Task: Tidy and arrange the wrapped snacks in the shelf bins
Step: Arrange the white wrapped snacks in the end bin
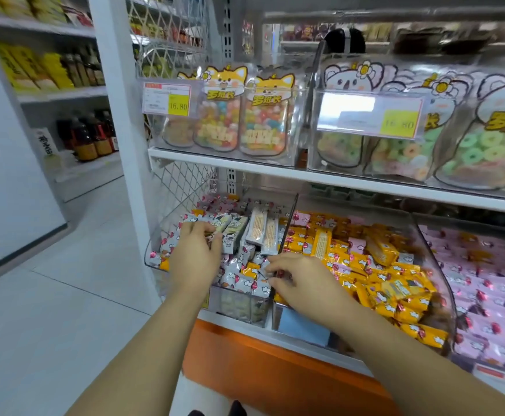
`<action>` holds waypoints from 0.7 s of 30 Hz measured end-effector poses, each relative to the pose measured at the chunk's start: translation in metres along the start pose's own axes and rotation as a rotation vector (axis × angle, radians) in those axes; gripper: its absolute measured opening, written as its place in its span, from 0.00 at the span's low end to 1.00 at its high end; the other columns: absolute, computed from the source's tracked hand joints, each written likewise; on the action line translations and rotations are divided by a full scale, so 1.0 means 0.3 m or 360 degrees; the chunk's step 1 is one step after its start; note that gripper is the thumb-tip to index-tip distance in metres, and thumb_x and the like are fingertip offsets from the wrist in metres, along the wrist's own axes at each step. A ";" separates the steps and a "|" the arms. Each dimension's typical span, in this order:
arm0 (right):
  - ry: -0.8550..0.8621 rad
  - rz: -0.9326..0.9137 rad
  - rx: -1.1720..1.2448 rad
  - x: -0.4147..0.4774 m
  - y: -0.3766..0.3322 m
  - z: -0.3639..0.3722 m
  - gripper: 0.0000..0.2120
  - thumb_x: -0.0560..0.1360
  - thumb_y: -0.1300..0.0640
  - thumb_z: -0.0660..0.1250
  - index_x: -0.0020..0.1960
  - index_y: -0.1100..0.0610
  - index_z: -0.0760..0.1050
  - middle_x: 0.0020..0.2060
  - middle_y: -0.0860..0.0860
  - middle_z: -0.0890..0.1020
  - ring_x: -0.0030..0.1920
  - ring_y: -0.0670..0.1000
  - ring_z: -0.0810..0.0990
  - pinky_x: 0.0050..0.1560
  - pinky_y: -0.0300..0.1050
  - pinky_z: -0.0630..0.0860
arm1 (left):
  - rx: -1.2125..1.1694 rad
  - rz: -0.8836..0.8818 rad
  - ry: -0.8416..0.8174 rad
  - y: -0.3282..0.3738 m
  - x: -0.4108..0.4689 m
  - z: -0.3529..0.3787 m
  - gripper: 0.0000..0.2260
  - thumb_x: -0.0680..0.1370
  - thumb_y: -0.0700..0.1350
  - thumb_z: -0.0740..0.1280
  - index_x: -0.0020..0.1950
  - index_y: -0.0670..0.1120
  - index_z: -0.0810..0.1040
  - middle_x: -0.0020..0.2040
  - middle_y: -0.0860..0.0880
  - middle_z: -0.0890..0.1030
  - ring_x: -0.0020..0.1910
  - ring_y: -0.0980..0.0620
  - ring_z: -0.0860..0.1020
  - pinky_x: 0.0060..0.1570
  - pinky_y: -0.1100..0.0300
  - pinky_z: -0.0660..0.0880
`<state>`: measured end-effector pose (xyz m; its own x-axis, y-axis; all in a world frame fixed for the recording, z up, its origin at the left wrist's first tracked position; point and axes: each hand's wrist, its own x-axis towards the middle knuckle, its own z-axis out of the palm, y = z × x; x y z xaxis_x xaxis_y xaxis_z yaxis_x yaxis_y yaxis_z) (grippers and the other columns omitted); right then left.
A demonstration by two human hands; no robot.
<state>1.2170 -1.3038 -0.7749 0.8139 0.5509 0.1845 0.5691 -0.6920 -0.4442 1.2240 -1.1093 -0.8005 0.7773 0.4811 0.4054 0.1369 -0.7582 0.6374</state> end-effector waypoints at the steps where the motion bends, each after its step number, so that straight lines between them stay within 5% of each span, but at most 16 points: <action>1: -0.0004 -0.0010 0.0007 0.000 -0.001 -0.003 0.13 0.78 0.56 0.63 0.61 0.53 0.78 0.67 0.47 0.73 0.66 0.46 0.70 0.67 0.40 0.65 | 0.0011 0.0017 0.0006 0.001 -0.004 -0.004 0.09 0.79 0.47 0.63 0.55 0.45 0.77 0.59 0.47 0.73 0.41 0.50 0.73 0.37 0.58 0.66; 8: 0.0130 -0.0113 -0.0024 -0.079 0.015 -0.089 0.14 0.78 0.54 0.62 0.62 0.50 0.76 0.64 0.43 0.75 0.64 0.42 0.70 0.62 0.30 0.60 | -0.0207 0.0489 0.0161 0.132 -0.098 -0.021 0.06 0.78 0.44 0.62 0.50 0.48 0.79 0.54 0.53 0.74 0.48 0.52 0.75 0.49 0.46 0.74; 17: 0.0420 0.0012 -0.0099 -0.314 0.199 -0.264 0.09 0.75 0.56 0.67 0.55 0.52 0.81 0.48 0.44 0.81 0.49 0.41 0.74 0.51 0.33 0.66 | -0.0233 0.0893 -0.0077 0.453 -0.302 0.115 0.11 0.76 0.49 0.57 0.50 0.51 0.78 0.51 0.55 0.77 0.49 0.51 0.76 0.51 0.58 0.67; 21: 0.0530 0.0131 -0.0127 -0.423 0.317 -0.319 0.09 0.74 0.55 0.65 0.50 0.53 0.82 0.44 0.48 0.83 0.46 0.44 0.77 0.47 0.29 0.66 | -0.0169 0.1003 -0.0162 0.563 -0.383 0.195 0.08 0.76 0.46 0.61 0.50 0.50 0.78 0.50 0.54 0.77 0.49 0.50 0.77 0.57 0.52 0.68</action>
<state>1.1792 -1.4842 -0.7566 0.8436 0.3183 0.4324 0.4964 -0.7693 -0.4022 1.1939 -1.3184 -0.7778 0.7439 -0.0901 0.6622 -0.4220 -0.8317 0.3609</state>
